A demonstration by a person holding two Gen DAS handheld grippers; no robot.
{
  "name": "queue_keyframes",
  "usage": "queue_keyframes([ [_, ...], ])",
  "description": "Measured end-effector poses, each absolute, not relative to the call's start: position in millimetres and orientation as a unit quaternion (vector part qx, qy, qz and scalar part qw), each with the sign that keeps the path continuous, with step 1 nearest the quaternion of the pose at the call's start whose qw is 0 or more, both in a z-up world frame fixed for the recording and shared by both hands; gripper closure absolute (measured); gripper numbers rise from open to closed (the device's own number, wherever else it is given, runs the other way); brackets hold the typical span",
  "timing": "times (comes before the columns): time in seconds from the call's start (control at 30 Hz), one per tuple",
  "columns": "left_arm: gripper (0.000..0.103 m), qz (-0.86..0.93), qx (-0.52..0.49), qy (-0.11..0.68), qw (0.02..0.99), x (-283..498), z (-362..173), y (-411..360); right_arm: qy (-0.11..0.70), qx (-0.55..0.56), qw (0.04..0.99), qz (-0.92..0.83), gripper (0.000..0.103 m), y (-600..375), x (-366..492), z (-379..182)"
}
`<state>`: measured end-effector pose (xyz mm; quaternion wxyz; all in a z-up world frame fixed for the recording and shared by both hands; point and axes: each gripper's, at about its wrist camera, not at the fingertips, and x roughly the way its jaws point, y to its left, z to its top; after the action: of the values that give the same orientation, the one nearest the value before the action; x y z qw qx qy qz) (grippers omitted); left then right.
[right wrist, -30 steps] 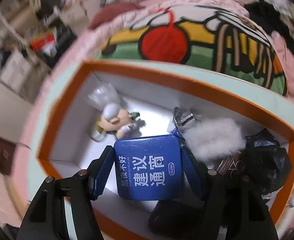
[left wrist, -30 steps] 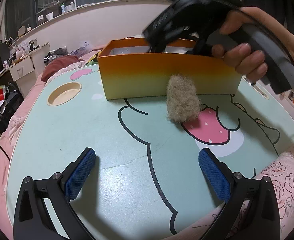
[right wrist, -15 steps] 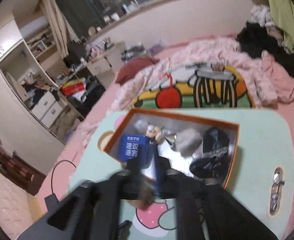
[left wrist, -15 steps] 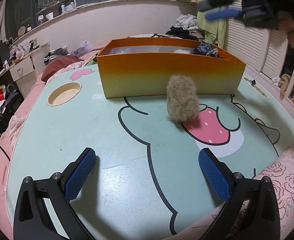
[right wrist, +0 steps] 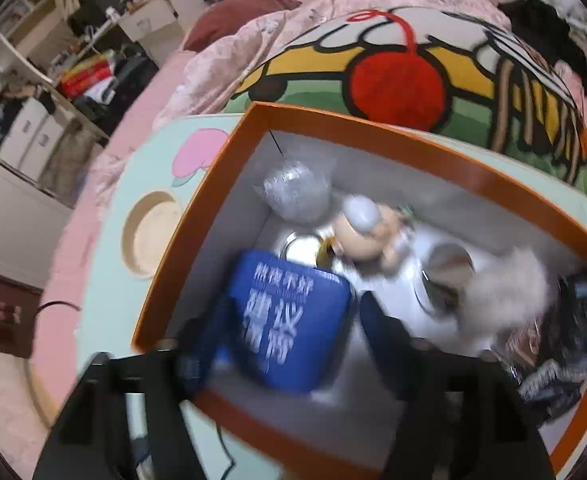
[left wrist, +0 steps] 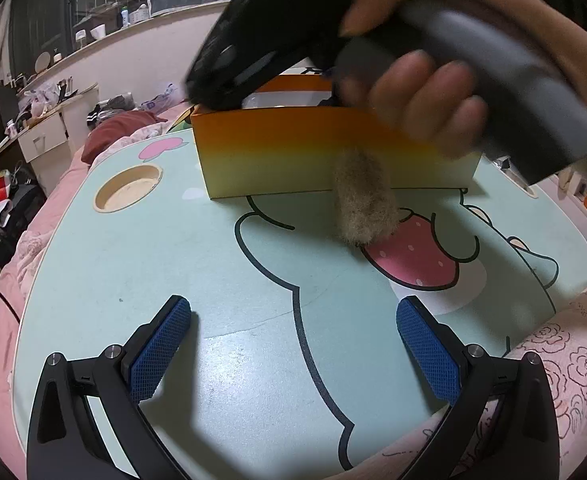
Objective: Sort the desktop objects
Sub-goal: 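Lift the blue tin out and place it beside the brown pompom, right tool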
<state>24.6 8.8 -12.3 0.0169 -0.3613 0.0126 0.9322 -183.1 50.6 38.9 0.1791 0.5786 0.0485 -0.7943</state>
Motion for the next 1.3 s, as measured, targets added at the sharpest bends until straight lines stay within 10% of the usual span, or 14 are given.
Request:
queue_keyframes([
  [0.1, 0.000, 0.932, -0.362, 0.011, 0.018, 24, -12, 9, 0.065, 0.576, 0.188, -0.793, 0.017, 54, -184, 38],
  [0.17, 0.000, 0.932, -0.362, 0.011, 0.015, 25, -11, 11, 0.059, 0.580, 0.191, -0.789, 0.039, 63, -183, 40],
  [0.2, 0.000, 0.932, -0.362, 0.011, 0.015, 24, -11, 11, 0.032, 0.593, 0.201, -0.779, 0.072, 72, -184, 41],
  [0.23, 0.000, 0.932, -0.362, 0.011, 0.015, 24, -10, 11, 0.021, 0.599, 0.200, -0.775, 0.083, 76, -183, 41],
  [0.63, 0.000, 0.932, -0.362, 0.012, 0.014, 24, -10, 11, -0.063, 0.424, 0.213, -0.878, 0.083, 155, -104, 110],
  [1.07, 0.000, 0.932, -0.362, 0.011, 0.013, 25, -9, 12, -0.148, 0.473, 0.254, -0.831, 0.082, 205, -39, 28],
  [1.2, 0.000, 0.932, -0.362, 0.011, 0.012, 24, -9, 12, -0.153, 0.422, 0.223, -0.865, 0.041, 217, -24, 46],
  [1.3, 0.000, 0.932, -0.362, 0.011, 0.011, 24, -9, 12, -0.097, 0.385, 0.193, -0.897, 0.036, 218, 6, 58],
])
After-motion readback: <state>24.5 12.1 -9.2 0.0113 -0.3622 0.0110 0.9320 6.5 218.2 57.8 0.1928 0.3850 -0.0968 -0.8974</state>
